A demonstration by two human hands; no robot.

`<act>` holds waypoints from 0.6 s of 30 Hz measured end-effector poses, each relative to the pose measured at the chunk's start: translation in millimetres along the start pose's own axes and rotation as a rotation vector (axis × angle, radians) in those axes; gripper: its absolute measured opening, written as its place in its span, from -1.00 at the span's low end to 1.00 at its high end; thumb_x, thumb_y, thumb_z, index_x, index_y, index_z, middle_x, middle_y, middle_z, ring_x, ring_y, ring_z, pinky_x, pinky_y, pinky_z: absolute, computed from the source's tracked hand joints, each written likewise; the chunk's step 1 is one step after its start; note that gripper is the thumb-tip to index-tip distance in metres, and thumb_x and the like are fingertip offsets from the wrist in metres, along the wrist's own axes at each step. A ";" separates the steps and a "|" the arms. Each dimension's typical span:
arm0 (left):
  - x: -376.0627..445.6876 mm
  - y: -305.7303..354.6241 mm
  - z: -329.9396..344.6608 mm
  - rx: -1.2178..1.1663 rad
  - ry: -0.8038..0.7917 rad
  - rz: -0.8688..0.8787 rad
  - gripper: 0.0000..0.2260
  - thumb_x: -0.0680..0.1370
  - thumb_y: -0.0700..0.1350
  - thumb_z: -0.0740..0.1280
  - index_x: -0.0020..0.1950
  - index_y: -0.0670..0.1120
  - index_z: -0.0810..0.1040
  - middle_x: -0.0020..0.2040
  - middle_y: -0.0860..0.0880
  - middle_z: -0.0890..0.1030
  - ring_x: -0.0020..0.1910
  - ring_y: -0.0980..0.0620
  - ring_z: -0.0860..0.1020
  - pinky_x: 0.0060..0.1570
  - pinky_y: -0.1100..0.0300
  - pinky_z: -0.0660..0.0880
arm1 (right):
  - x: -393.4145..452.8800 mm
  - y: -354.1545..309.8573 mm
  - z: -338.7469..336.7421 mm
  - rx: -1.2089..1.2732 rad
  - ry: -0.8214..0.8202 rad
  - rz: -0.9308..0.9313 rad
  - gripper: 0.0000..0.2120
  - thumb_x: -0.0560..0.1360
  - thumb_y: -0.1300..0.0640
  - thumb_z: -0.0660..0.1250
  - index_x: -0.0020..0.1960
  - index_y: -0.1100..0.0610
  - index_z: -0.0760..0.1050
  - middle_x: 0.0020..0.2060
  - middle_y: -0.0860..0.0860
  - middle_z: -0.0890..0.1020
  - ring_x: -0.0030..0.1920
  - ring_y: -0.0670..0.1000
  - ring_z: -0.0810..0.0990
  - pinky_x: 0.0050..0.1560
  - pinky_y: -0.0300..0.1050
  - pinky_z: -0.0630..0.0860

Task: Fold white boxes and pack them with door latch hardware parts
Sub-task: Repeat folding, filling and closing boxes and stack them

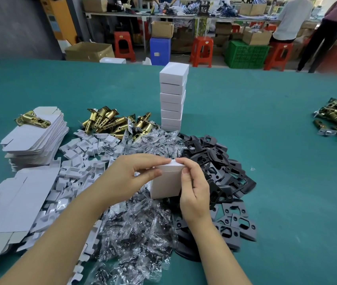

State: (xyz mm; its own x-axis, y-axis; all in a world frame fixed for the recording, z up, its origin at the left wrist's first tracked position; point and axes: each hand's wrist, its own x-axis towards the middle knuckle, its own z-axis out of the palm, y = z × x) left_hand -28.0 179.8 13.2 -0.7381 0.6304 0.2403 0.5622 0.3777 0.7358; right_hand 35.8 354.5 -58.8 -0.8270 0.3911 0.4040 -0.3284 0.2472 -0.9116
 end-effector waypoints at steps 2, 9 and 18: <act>-0.2 1.3 -0.1 0.010 0.003 0.002 -0.67 0.54 0.06 0.34 0.27 0.37 0.54 0.24 0.41 0.57 0.25 0.32 0.54 0.19 0.43 0.45 | 0.1 0.6 0.5 0.010 -0.002 0.018 -0.73 0.65 0.00 0.12 0.23 -0.22 0.52 0.12 -0.22 0.61 0.13 -0.05 0.58 0.03 -0.30 0.46; -2.6 -2.7 0.9 0.065 -0.008 0.024 -0.63 0.53 0.07 0.35 0.33 0.32 0.53 0.29 0.43 0.52 0.27 0.33 0.52 0.21 0.47 0.41 | 0.5 1.3 1.5 0.007 0.000 0.023 -0.73 0.65 -0.04 0.11 0.23 -0.24 0.51 0.12 -0.20 0.62 0.14 -0.05 0.59 0.05 -0.34 0.45; -11.5 -6.7 8.7 0.373 0.073 0.200 -0.71 0.66 -0.04 0.32 0.38 0.06 0.60 0.41 -0.02 0.54 0.09 0.09 0.61 0.09 0.16 0.59 | -0.7 0.9 -1.6 -0.065 0.006 -0.071 -0.76 0.65 0.02 0.19 0.25 -0.13 0.54 0.16 -0.21 0.64 0.20 -0.08 0.62 0.17 -0.17 0.56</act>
State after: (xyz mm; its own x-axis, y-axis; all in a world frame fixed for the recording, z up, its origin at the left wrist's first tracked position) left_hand -20.0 176.0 0.0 -0.6180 0.6716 0.4086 0.7832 0.4810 0.3939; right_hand 36.9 355.9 -59.8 -0.7997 0.3757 0.4683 -0.3558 0.3318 -0.8737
